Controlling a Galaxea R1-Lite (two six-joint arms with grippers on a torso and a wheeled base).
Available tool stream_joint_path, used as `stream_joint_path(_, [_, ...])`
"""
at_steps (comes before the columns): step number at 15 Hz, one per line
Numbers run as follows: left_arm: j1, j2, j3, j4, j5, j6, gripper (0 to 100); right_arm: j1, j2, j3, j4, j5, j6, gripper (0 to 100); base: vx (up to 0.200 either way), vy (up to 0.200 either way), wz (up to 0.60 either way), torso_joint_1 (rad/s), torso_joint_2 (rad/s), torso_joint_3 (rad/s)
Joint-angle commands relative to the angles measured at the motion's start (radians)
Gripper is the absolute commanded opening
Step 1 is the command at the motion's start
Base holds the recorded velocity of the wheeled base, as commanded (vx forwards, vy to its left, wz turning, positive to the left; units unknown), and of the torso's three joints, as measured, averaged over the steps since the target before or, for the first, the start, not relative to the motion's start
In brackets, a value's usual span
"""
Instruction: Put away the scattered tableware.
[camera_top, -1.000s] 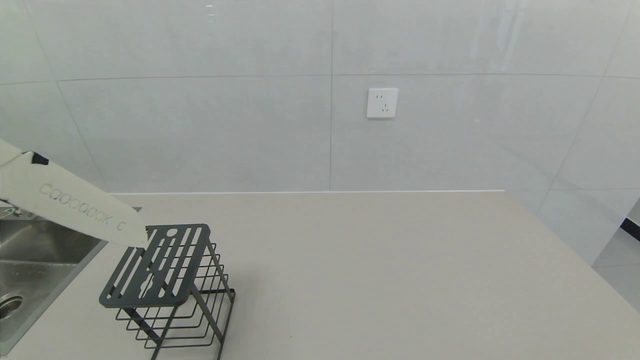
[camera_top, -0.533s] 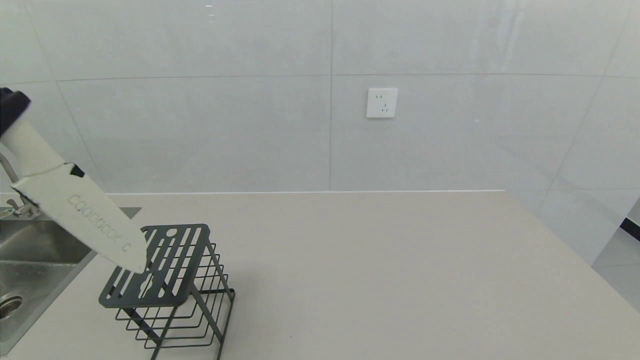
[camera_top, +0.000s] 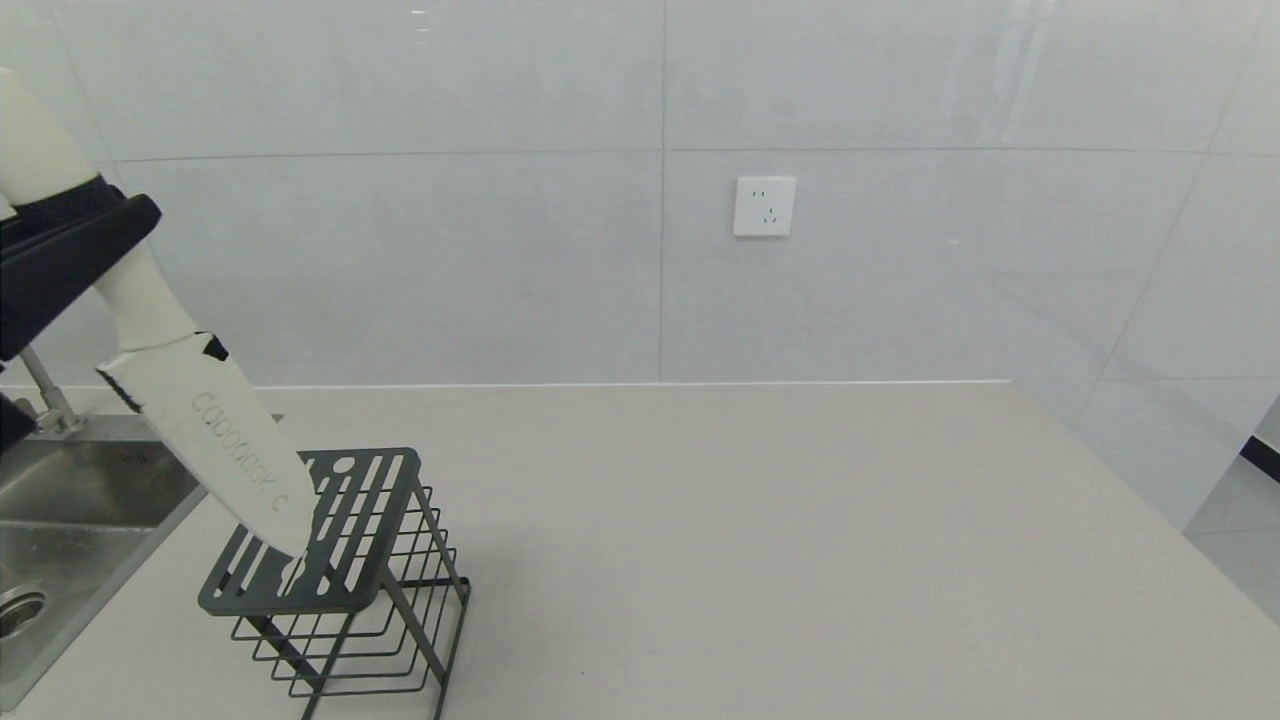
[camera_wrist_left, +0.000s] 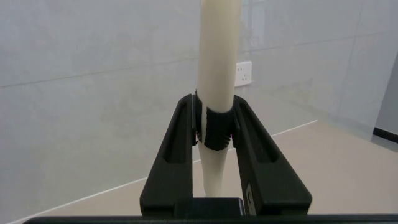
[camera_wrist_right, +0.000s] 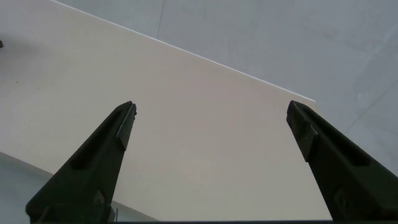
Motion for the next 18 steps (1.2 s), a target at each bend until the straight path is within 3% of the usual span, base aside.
stream_joint_path(1, [-0.007, 0.079, -0.039, -0.004, 0.003, 0.0, 0, 0.0, 0.006, 0.0, -0.001, 0.001, -0.001, 100, 0.0, 0.0, 0.0, 0.0, 0.0, 0.0])
stream_joint_path(3, [-0.008, 0.148, -0.086, -0.007, 0.017, 0.003, 0, 0.0, 0.006, 0.0, -0.004, 0.001, 0.002, 100, 0.0, 0.0, 0.0, 0.0, 0.0, 0.0])
stream_joint_path(9, [0.001, 0.197, -0.086, -0.024, 0.02, -0.009, 0, 0.0, 0.006, 0.0, -0.004, 0.001, 0.001, 100, 0.0, 0.0, 0.0, 0.0, 0.0, 0.0])
stream_joint_path(13, [-0.024, 0.241, -0.085, -0.086, 0.123, -0.02, 0, 0.0, 0.006, 0.0, -0.005, 0.002, 0.001, 100, 0.0, 0.0, 0.0, 0.0, 0.0, 0.0])
stream_joint_path(18, [-0.054, 0.249, -0.082, -0.099, 0.157, -0.031, 0, 0.0, 0.006, 0.0, -0.005, 0.002, 0.001, 100, 0.0, 0.0, 0.0, 0.0, 0.0, 0.0])
